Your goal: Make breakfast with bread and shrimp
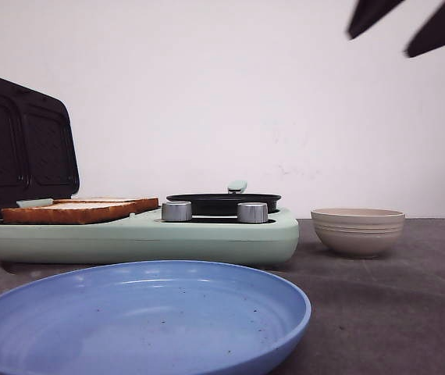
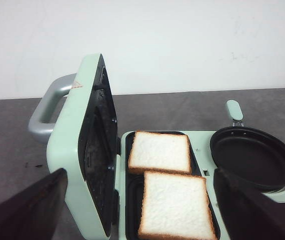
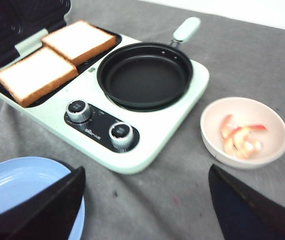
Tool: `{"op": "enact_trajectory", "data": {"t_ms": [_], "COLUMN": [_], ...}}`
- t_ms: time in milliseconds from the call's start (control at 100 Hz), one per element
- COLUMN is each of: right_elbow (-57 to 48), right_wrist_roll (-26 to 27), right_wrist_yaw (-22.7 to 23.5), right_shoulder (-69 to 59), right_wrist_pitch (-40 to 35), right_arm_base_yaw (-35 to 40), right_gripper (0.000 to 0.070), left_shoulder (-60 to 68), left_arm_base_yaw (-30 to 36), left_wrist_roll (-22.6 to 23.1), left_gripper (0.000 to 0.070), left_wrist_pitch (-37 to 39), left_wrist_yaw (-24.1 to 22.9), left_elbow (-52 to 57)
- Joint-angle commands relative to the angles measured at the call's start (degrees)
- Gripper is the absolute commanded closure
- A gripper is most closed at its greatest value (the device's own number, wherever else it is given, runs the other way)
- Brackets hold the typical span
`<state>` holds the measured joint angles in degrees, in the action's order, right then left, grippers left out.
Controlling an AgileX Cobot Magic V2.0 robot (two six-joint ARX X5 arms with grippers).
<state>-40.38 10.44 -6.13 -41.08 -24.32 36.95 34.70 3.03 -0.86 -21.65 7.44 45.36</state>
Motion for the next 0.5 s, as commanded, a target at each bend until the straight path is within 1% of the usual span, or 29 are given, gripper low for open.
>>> {"op": "enact_trajectory", "data": {"t_ms": [0, 120, 290, 490], "right_elbow": [1.97, 6.08, 8.68, 8.92], "right_wrist_roll": [3.58, 6.05, 7.89, 10.29], "right_wrist_yaw": [-1.6, -4.55, -4.92, -5.57], "right_shoulder": [3.82, 11.5, 19.67, 22.14], "right_wrist_pitch": [-0.87, -4.11, -9.68, -10.25], "right_arm_base_yaw": [0.31, 0.31, 0.31, 0.31], "right_gripper": [0.0224, 0.0224, 0.0224, 0.0224], "left_shoulder": [0.09, 0.09, 0.09, -0.07], "left_arm_base_yaw": [-0.02, -0.02, -0.02, -0.02], "left_wrist_roll": [-0.28, -0.26, -0.26, -0.31], "left_gripper": [0.0195, 0.0195, 0.0195, 0.0195], "left_wrist_pitch": [0.46, 0.46, 0.31, -0.52], "left_wrist_yaw": [0.02, 0.02, 0.04, 0.04], "left_elbow": [0.26, 0.26, 0.26, 0.28]}}
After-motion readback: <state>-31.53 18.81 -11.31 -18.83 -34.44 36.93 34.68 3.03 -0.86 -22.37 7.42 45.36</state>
